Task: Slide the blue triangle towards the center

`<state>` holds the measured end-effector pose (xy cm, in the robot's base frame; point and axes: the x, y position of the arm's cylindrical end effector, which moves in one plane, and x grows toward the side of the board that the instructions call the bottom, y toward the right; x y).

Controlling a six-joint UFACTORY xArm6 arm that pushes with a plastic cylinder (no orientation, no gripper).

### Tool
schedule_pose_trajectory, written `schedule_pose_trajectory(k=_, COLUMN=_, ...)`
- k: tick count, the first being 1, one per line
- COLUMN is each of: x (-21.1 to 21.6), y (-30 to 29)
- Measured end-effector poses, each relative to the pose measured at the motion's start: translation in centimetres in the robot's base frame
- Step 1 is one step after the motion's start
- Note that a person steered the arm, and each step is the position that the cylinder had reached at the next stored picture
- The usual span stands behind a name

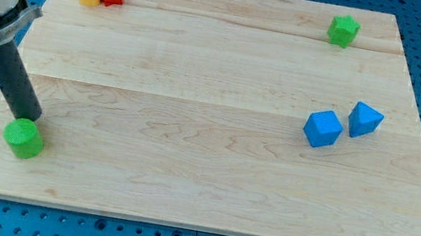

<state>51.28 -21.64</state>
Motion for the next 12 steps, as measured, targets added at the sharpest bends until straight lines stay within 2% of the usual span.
schedule_pose_trajectory(k=4, x=0.8, y=40.3)
schedule_pose_trajectory(k=5, x=-4.4, y=47.0)
schedule_pose_trajectory(k=6, x=-8.9, y=45.7)
schedule_pose_trajectory(k=8, x=-9.4, y=36.2)
schedule_pose_trajectory(k=9, x=-9.6, y=38.0)
schedule_pose_trajectory(k=10, x=-12.6, y=42.2)
schedule_pose_trajectory(k=11, x=-11.6, y=44.8)
schedule_pose_trajectory(k=12, x=-8.5, y=41.7)
